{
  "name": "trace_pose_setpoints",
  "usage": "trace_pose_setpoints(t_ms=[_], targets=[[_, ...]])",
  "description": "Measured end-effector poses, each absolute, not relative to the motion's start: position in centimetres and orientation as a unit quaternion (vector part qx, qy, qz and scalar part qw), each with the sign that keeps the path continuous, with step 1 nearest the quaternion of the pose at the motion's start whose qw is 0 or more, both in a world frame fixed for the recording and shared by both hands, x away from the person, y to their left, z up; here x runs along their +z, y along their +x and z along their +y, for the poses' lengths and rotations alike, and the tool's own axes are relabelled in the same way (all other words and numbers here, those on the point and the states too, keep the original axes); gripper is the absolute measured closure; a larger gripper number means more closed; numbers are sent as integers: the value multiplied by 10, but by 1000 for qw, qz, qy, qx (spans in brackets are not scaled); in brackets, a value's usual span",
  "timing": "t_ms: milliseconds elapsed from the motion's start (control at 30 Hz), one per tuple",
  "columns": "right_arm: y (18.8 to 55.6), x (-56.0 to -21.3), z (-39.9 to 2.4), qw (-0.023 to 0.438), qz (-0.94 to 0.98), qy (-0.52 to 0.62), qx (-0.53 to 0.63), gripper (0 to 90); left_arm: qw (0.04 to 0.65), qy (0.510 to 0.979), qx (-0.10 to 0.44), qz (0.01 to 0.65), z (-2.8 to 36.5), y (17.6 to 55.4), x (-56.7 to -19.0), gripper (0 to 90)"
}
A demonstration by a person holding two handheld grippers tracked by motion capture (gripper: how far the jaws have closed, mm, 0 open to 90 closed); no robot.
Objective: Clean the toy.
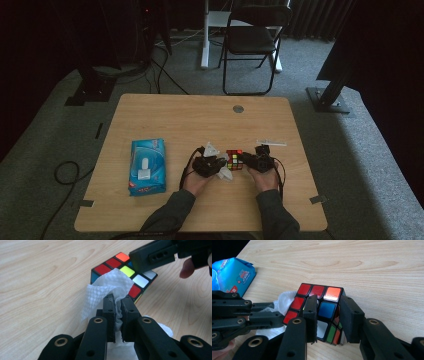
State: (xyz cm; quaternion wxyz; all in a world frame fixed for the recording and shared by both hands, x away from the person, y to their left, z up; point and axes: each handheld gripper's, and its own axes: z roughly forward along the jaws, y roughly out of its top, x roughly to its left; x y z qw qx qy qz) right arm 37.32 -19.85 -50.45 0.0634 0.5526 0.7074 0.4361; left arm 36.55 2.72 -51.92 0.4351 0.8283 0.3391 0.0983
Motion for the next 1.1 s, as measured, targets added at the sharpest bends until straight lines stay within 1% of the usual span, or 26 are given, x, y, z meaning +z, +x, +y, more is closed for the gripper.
trace_pose_setpoints(t_ms=[200, 300, 533, 633, 733, 967, 1100], targets=[[373, -504, -198, 64, 707, 553, 436, 683, 420, 837, 93, 338, 25, 358, -534, 842], [373, -504, -198, 64, 707, 554, 436, 685, 399, 850, 94, 329, 20, 355, -543, 842], [373, -504, -197, 66, 706, 555, 435, 686, 390, 857, 98, 322, 18, 356, -543, 839], [372, -504, -197, 66, 706, 555, 436, 686, 393, 856, 97, 323, 18, 356, -544, 839], [373, -504, -198, 65, 707, 554, 436, 685, 396, 849, 84, 340, 20, 358, -543, 839], [374, -505, -199, 60, 707, 553, 437, 680, 402, 836, 99, 360, 39, 359, -538, 841], [375, -505, -200, 59, 707, 551, 439, 654, 410, 823, 107, 379, 56, 359, -533, 842]])
